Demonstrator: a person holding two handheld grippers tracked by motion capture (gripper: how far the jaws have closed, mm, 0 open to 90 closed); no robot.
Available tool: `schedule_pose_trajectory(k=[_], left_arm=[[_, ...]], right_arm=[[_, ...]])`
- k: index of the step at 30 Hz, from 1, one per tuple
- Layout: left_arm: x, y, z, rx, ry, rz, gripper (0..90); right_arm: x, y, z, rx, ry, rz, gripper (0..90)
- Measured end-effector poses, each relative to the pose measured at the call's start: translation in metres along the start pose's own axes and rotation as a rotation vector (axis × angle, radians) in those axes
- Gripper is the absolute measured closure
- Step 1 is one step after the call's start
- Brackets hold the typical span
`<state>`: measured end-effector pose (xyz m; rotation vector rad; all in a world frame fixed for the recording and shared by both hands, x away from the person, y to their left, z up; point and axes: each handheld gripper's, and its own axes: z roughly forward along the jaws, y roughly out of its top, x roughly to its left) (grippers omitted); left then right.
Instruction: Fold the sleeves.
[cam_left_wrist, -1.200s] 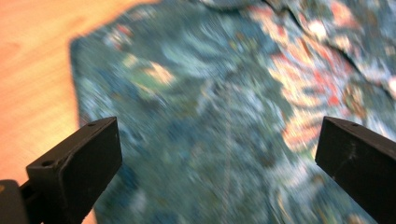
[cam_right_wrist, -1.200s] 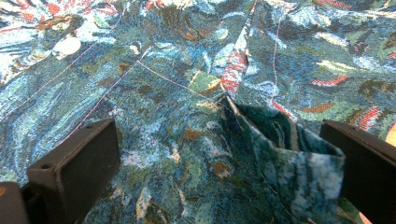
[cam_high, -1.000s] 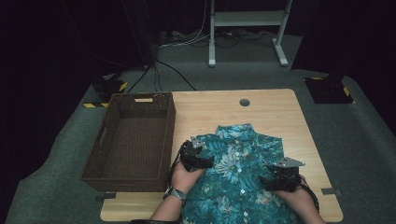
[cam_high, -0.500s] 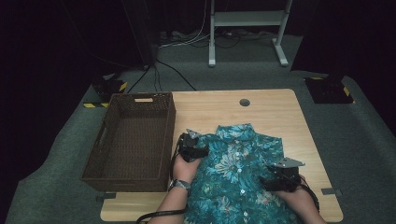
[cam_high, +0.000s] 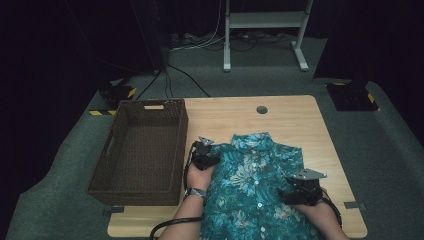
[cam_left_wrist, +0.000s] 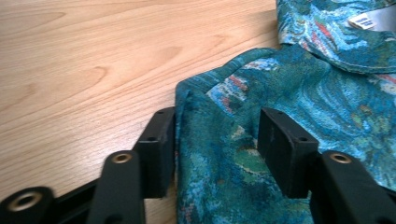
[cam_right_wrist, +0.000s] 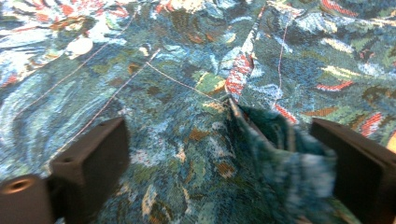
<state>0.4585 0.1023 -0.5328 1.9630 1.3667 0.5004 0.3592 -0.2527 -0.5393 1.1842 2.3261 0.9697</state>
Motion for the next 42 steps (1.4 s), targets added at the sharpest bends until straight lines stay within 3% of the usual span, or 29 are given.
schedule_pose_trajectory(k=[3,8,15,29,34,36,42], left_arm=[[-0.002,-0.002,0.0,-0.013,0.022,0.014,51.9],[-0.003,-0.002,-0.001,-0.004,0.014,0.013,60.7],[0.001,-0.004,-0.004,-0.008,-0.005,0.011,73.1],[-0.002,-0.005,-0.004,-0.013,-0.001,0.004,75.3],[-0.001,-0.006,-0.004,-0.015,-0.006,0.001,75.8],[-0.001,-0.005,-0.004,-0.013,-0.01,0.0,76.5],[-0.001,-0.005,-0.004,-0.012,-0.017,-0.01,77.1]], right_arm=[[0.0,0.004,-0.004,-0.011,0.018,0.005,11.3],[-0.002,0.014,-0.015,-0.061,0.009,0.031,11.7],[-0.023,0.028,-0.017,-0.085,-0.043,0.093,15.5],[-0.077,0.048,0.01,-0.06,-0.112,0.217,35.2],[-0.094,0.05,0.023,-0.032,-0.106,0.257,42.7],[-0.097,0.05,0.026,-0.03,-0.095,0.276,45.1],[-0.098,0.052,0.033,-0.02,-0.12,0.266,52.5]])
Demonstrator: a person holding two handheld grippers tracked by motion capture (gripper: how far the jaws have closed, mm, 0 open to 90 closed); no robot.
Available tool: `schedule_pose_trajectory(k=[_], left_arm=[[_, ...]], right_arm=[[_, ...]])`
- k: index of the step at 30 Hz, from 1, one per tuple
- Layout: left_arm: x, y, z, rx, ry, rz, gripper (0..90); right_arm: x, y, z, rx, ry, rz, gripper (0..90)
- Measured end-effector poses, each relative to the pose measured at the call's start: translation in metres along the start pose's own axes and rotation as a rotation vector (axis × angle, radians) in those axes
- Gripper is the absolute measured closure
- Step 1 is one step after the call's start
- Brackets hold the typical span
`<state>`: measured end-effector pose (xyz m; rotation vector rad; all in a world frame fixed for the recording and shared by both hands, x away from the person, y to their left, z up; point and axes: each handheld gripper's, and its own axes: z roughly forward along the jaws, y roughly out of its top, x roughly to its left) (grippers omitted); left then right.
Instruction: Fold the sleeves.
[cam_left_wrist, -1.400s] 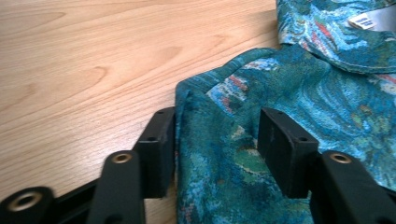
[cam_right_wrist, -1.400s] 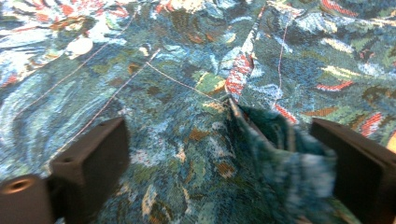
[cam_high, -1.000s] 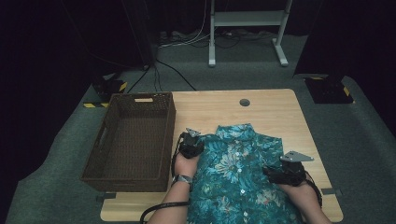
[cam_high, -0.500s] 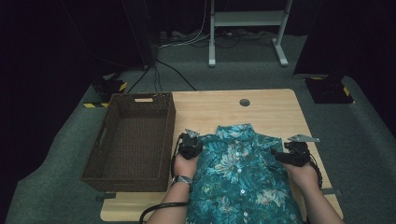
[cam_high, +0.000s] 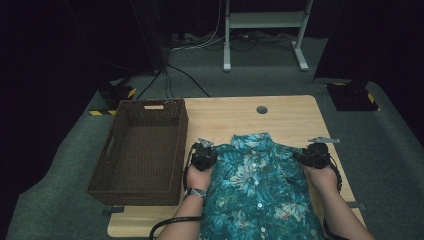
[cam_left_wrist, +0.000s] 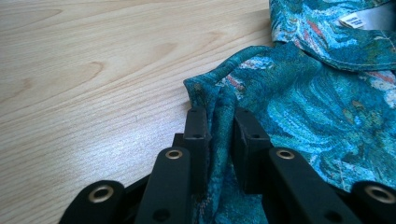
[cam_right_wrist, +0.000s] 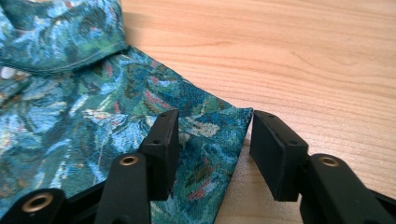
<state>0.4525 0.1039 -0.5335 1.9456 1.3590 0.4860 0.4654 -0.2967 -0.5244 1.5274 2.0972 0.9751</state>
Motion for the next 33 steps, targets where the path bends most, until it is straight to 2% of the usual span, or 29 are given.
schedule_pose_trajectory(k=[3,7,10,12,18,30,33], left_arm=[[0.0,0.001,0.0,0.006,-0.006,-0.011,77.7],[0.001,0.004,0.002,0.013,-0.015,-0.03,80.0],[0.0,0.006,0.004,0.022,-0.024,-0.035,83.4],[-0.001,0.009,0.003,0.016,-0.032,-0.04,85.3],[-0.005,0.024,-0.003,-0.026,-0.036,-0.041,86.1],[-0.007,0.073,-0.024,-0.159,-0.043,-0.053,86.7],[-0.009,0.085,-0.028,-0.193,-0.045,-0.044,86.7]], right_arm=[[0.0,-0.001,0.005,0.009,-0.007,-0.008,57.6],[0.002,-0.001,0.005,0.009,0.006,-0.029,73.3],[0.004,0.0,0.006,0.014,0.013,-0.05,80.9],[0.005,0.0,0.006,0.007,0.006,-0.072,82.7],[0.002,0.012,-0.006,-0.047,-0.018,-0.093,84.6],[-0.003,0.063,-0.043,-0.18,-0.087,-0.143,84.9],[-0.004,0.076,-0.051,-0.214,-0.108,-0.147,84.9]])
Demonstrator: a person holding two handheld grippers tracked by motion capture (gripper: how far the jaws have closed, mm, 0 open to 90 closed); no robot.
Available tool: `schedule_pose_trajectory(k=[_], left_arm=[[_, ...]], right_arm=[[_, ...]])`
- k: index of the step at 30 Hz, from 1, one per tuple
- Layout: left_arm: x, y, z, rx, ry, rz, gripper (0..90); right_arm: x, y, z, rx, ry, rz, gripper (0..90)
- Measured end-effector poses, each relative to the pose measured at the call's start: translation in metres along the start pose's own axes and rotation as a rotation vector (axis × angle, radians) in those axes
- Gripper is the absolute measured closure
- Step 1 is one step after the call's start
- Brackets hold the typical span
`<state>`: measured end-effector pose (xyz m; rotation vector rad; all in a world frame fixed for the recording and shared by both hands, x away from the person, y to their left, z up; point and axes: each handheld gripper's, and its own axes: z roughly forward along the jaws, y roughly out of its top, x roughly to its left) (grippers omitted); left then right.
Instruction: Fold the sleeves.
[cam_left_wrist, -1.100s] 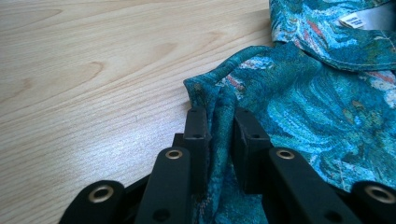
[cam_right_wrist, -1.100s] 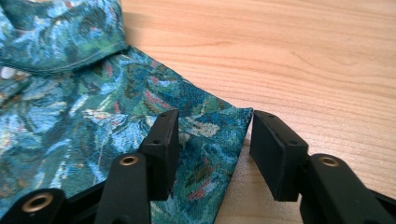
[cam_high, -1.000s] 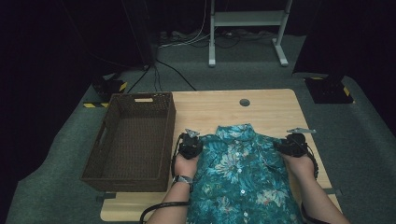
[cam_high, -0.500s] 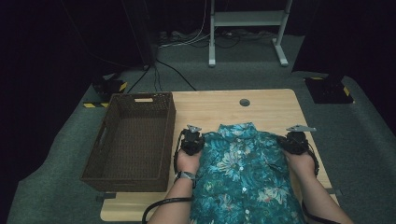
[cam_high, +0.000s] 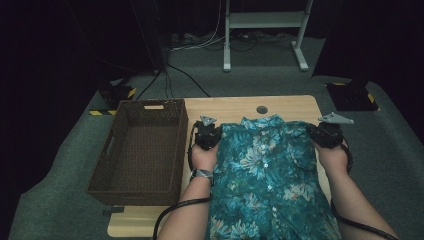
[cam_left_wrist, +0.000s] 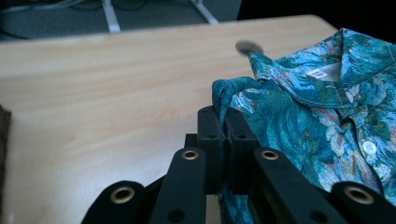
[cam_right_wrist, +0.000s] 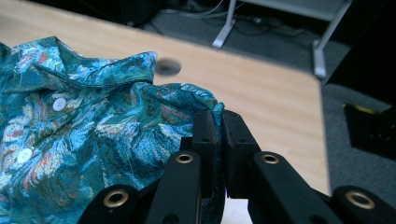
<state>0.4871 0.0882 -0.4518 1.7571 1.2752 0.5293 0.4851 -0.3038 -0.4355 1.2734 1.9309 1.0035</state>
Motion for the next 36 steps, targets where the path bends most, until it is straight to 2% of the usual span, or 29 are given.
schedule_pose_trajectory(k=[4,6,11,14,17,21,25,28,33,36], left_arm=[[-0.003,0.016,-0.003,-0.029,-0.004,0.021,86.7],[-0.005,0.019,-0.006,-0.042,-0.01,0.029,86.7],[-0.01,0.006,-0.011,-0.033,-0.021,0.055,86.7],[-0.012,-0.007,-0.014,-0.028,-0.032,0.044,86.7],[-0.018,-0.023,-0.021,-0.024,-0.046,0.061,86.7],[-0.027,-0.043,-0.033,-0.021,-0.066,0.078,86.7],[-0.038,-0.061,-0.047,-0.014,-0.091,0.123,86.7],[-0.043,-0.074,-0.056,-0.009,-0.108,0.136,86.6],[-0.054,-0.102,-0.063,0.05,-0.119,0.198,86.4],[-0.054,-0.113,-0.062,0.089,-0.117,0.217,86.0]], right_arm=[[-0.005,0.016,-0.008,-0.043,-0.031,0.01,84.9],[-0.005,0.02,-0.012,-0.062,-0.039,0.011,84.9],[0.0,0.013,-0.021,-0.078,-0.042,0.01,84.9],[0.003,0.0,-0.027,-0.081,-0.036,0.023,84.8],[0.008,-0.015,-0.037,-0.081,-0.022,0.033,84.8],[0.018,-0.038,-0.052,-0.077,-0.002,0.014,84.8],[0.025,-0.061,-0.066,-0.066,0.006,-0.003,84.7],[0.028,-0.077,-0.077,-0.055,0.013,-0.009,84.7],[0.032,-0.106,-0.09,-0.014,0.022,-0.01,84.5],[0.032,-0.124,-0.096,0.025,0.028,-0.008,84.3]])
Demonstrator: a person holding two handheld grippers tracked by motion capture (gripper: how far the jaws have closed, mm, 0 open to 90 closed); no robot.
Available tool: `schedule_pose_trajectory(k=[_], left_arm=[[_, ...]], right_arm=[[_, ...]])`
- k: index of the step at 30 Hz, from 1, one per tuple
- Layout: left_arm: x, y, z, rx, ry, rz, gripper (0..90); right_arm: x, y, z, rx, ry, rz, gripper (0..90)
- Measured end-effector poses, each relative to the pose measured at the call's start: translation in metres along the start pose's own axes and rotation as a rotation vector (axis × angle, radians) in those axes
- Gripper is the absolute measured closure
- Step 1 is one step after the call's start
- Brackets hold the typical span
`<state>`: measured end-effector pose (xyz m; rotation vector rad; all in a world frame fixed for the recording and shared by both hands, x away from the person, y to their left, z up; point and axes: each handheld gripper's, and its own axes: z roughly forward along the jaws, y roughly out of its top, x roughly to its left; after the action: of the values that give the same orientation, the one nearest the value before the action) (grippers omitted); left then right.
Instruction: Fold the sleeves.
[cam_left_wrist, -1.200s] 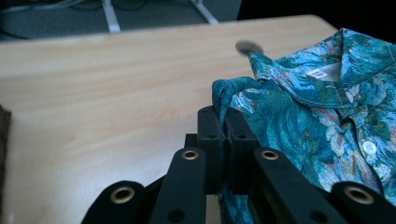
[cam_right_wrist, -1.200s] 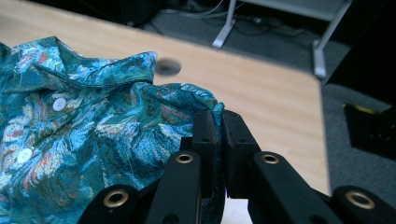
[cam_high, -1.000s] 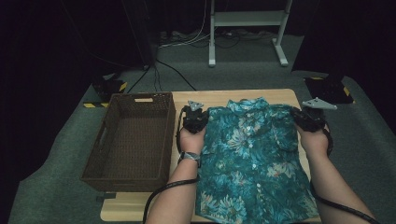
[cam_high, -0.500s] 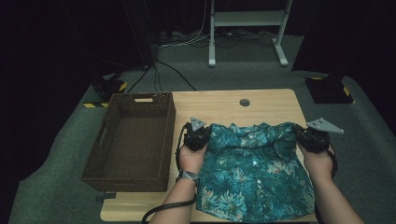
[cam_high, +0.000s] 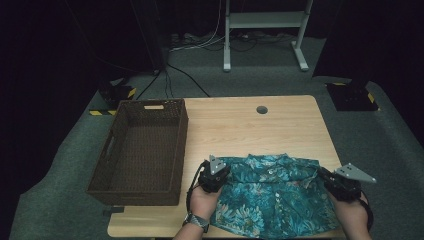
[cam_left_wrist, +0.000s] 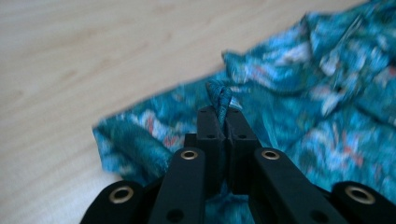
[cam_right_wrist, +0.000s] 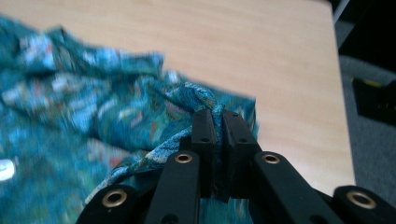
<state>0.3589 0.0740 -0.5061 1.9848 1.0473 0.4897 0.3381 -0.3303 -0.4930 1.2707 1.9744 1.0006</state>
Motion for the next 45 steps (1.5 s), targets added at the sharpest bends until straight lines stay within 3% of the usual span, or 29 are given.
schedule_pose_trajectory(k=[11,19,26,32,39,45], left_arm=[[-0.001,-0.022,0.009,0.113,0.009,0.041,80.3],[0.0,-0.022,0.013,0.13,0.022,0.055,76.5],[0.01,-0.015,0.021,0.139,0.029,0.045,76.1],[0.026,-0.006,0.031,0.145,0.027,0.03,75.4],[0.049,0.004,0.043,0.145,0.055,0.02,73.5],[0.06,0.013,0.051,0.166,0.075,-0.02,73.6]], right_arm=[[-0.005,-0.027,-0.001,0.144,0.032,0.007,82.1],[-0.004,-0.032,0.011,0.216,0.051,-0.002,81.1],[-0.005,-0.026,0.021,0.213,0.044,-0.012,80.1],[-0.008,-0.018,0.033,0.219,0.044,-0.016,78.9],[-0.011,-0.007,0.052,0.21,0.047,-0.007,77.3],[-0.013,0.005,0.069,0.211,0.04,-0.004,74.6]])
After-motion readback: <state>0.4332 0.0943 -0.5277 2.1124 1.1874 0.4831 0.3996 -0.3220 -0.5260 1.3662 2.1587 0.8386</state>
